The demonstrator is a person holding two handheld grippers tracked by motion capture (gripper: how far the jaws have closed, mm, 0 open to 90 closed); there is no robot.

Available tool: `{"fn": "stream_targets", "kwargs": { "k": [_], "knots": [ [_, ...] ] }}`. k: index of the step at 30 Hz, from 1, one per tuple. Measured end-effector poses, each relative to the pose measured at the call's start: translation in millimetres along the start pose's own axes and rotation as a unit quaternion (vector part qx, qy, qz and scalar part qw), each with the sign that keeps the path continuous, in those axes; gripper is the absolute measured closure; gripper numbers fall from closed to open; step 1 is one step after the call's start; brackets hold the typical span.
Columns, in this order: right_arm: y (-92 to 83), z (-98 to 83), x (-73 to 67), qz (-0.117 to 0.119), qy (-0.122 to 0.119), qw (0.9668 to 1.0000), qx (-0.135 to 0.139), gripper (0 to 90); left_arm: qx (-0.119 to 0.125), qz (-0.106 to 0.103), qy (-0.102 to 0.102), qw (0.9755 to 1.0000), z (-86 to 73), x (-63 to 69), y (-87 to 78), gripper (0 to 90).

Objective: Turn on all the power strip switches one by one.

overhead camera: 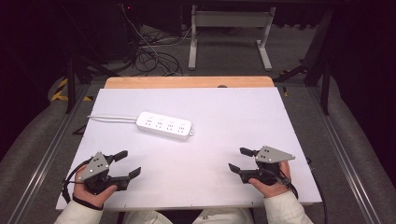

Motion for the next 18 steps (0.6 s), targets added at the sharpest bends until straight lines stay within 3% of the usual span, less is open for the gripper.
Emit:
{"fn": "stream_targets", "kwargs": {
  "k": [2, 6, 14, 18],
  "knots": [
    [0.3, -0.1, -0.2, 0.001, 0.001, 1.0, 0.0, 28.5, -0.003, 0.006, 0.016, 0.9998, 1.6, -0.9, -0.9, 24.6],
    [-0.2, 0.3, 0.1, 0.0, 0.001, 1.0, 0.002, 28.5, -0.009, 0.01, 0.026, 0.9996, 2.9, -1.4, -1.4, 27.0],
    [-0.3, -0.2, 0.3, -0.002, 0.0, 1.0, 0.002, 28.6, -0.03, 0.008, 0.021, 0.9993, 4.6, -0.3, -1.0, 32.2],
    [1.2, 0.1, -0.2, 0.0, -0.001, 1.0, 0.001, 28.7, -0.041, 0.005, 0.025, 0.9989, 8.2, -0.7, -0.3, 41.2]
  ]
}}
Point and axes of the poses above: each handheld gripper's, and its own axes: y roughly forward along the jaws, z roughly out of its top, x roughly to its right, the point moved 7 cm from there along y, roughly forward along the jaws, and after that the axes turned 5 degrees about z, right-handed, at the moved point
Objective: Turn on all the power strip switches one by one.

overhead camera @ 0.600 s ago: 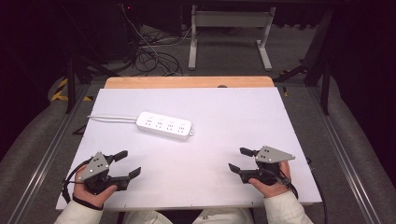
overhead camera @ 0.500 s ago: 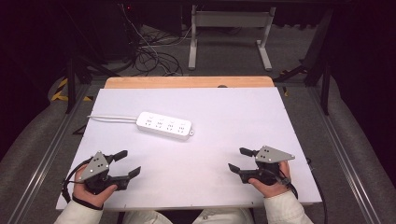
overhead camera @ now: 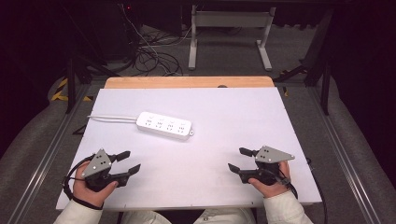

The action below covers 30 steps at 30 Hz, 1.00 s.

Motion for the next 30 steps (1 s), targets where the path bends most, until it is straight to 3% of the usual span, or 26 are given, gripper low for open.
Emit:
{"fn": "stream_targets", "kwargs": {
  "k": [7, 12, 16, 24, 30],
  "knots": [
    [3.5, 0.3, 0.8, 0.003, 0.001, 1.0, -0.004, 28.6, -0.012, -0.008, -0.001, 0.9999, 16.4, -5.4, 1.6, 54.8],
    [6.6, -0.5, -0.2, 0.007, -0.001, 0.9999, -0.01, 28.6, -0.009, -0.011, 0.001, 0.9999, 31.0, -9.7, 6.0, 62.7],
    [6.9, -0.6, 0.1, 0.007, -0.001, 0.9999, -0.01, 28.6, -0.009, -0.015, 0.013, 0.9998, 45.5, -11.1, 11.2, 71.5],
    [6.3, -0.8, -0.8, 0.007, 0.002, 0.9999, -0.011, 28.7, -0.007, -0.03, 0.011, 0.9995, 63.1, -15.5, 17.5, 89.8],
    [6.8, -1.0, -1.2, 0.009, 0.0, 0.9999, -0.011, 28.8, -0.016, -0.035, 0.022, 0.999, 74.8, -15.3, 26.6, 90.0]
  ]
}}
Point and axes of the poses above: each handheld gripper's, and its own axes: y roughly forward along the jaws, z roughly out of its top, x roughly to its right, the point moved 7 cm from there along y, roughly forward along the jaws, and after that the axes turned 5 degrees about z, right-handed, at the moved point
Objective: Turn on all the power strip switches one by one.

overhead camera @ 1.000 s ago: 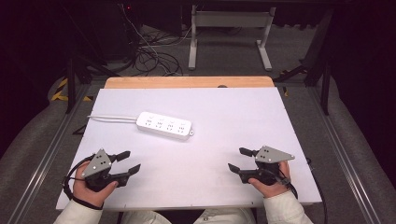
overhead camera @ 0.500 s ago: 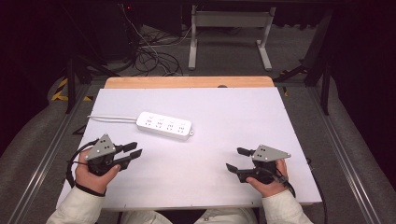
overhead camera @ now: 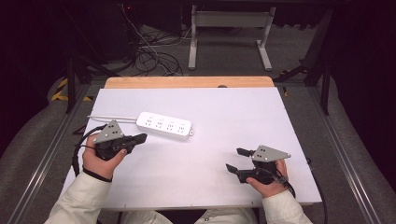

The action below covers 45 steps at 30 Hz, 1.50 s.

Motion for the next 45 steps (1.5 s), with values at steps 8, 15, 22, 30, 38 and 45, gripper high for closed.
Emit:
{"fn": "stream_targets", "kwargs": {
  "k": [8, 15, 22, 30, 38, 45],
  "knots": [
    [-0.5, -0.5, 0.4, -0.001, 0.003, 1.0, -0.002, 28.9, 0.001, -0.002, 0.003, 1.0, 12.0, -1.1, 9.4, 90.0],
    [-0.2, -1.3, 0.2, -0.002, 0.001, 1.0, -0.005, 29.3, 0.007, -0.008, -0.009, 0.9999, 22.8, -6.5, 21.1, 90.0],
    [-0.2, -1.0, -0.6, 0.003, 0.006, 1.0, -0.003, 29.8, 0.014, -0.026, -0.031, 0.9991, 32.9, -9.2, 38.1, 90.0],
    [-0.1, -1.5, -1.7, 0.008, 0.009, 0.9999, -0.003, 29.8, 0.019, -0.025, -0.04, 0.9987, 37.4, -16.2, 60.4, 90.0],
    [0.1, -1.5, -2.4, 0.01, 0.008, 0.9999, -0.002, 29.8, 0.026, -0.026, -0.051, 0.998, 38.1, -18.6, 83.7, 90.0],
    [0.6, -1.3, -4.1, 0.011, 0.007, 0.9999, -0.004, 29.7, 0.016, -0.009, -0.055, 0.9983, 33.3, -20.9, 106.7, 90.0]
  ]
}}
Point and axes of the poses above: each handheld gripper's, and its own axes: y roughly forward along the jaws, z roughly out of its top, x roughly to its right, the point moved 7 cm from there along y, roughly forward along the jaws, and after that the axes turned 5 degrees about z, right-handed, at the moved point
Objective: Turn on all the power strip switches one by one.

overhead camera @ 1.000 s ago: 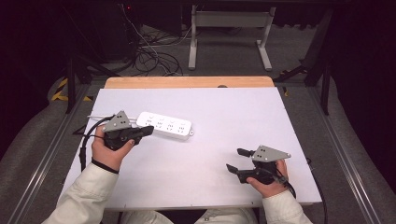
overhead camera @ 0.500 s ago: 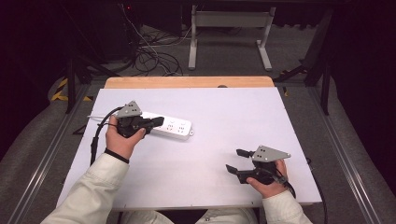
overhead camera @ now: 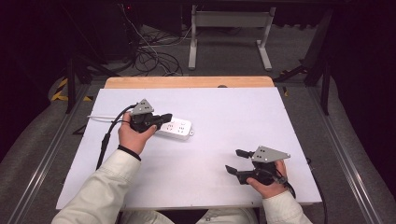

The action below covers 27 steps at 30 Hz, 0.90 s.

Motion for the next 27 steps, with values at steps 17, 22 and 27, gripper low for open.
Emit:
{"fn": "stream_targets", "kwargs": {
  "k": [17, 22, 27],
  "knots": [
    [0.3, -1.1, -1.6, 0.008, 0.0, 1.0, 0.0, 29.7, -0.029, 0.004, 0.002, 0.9996, -7.5, 7.6, 51.1, 90.0],
    [0.2, -1.4, -1.4, 0.01, 0.002, 0.9999, 0.001, 29.7, -0.038, 0.018, -0.004, 0.9991, -12.8, 1.6, 60.7, 90.0],
    [0.3, -1.2, -2.1, 0.015, 0.004, 0.9999, 0.003, 29.7, -0.05, 0.016, -0.022, 0.9984, -18.9, -0.7, 67.6, 90.0]
  ]
}}
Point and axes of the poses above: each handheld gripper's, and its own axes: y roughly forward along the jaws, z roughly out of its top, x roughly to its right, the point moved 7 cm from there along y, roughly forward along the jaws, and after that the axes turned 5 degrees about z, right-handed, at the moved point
